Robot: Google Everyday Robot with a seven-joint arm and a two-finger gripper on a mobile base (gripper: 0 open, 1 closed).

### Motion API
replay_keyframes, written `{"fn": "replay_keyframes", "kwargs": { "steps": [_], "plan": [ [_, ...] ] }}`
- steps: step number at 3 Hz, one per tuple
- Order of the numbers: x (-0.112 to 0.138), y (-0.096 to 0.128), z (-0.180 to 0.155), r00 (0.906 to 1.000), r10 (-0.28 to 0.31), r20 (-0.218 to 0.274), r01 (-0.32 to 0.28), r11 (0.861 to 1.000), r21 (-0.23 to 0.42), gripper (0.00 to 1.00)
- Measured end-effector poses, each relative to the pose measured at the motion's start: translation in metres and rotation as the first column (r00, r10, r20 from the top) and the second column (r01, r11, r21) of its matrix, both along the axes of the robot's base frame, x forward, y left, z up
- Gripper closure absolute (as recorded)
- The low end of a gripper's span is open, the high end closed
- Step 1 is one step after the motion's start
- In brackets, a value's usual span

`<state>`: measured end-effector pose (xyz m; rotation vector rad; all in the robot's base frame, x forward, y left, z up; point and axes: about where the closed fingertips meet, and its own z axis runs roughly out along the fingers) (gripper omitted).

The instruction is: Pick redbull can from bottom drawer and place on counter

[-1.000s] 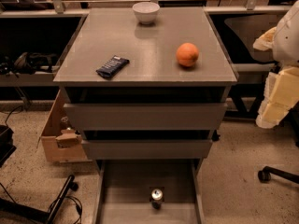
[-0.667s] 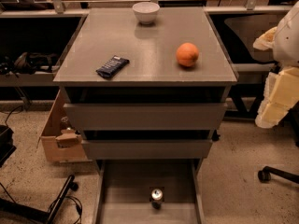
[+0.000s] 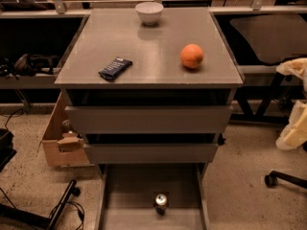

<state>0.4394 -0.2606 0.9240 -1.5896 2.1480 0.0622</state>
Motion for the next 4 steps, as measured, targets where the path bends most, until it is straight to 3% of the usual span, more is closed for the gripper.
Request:
{"fn": "replay_keyframes", "kwargs": {
  "steps": [1,2,3,4],
  "plan": [
    [0.006,-0.031,-0.036,0.9972,-0.008,0.075,-0.004,0.988,0.153,0.00],
    [0.016,-0.059,-0.070,0.9870,-0.013,0.160,-0.031,0.962,0.272,0.00],
    [0.023,-0.079,-0.101,0.9775,-0.023,0.210,-0.057,0.929,0.366,0.00],
    [0.019,-0.082,-0.109,0.9853,-0.004,0.171,-0.068,0.908,0.413,0.00]
  ]
}}
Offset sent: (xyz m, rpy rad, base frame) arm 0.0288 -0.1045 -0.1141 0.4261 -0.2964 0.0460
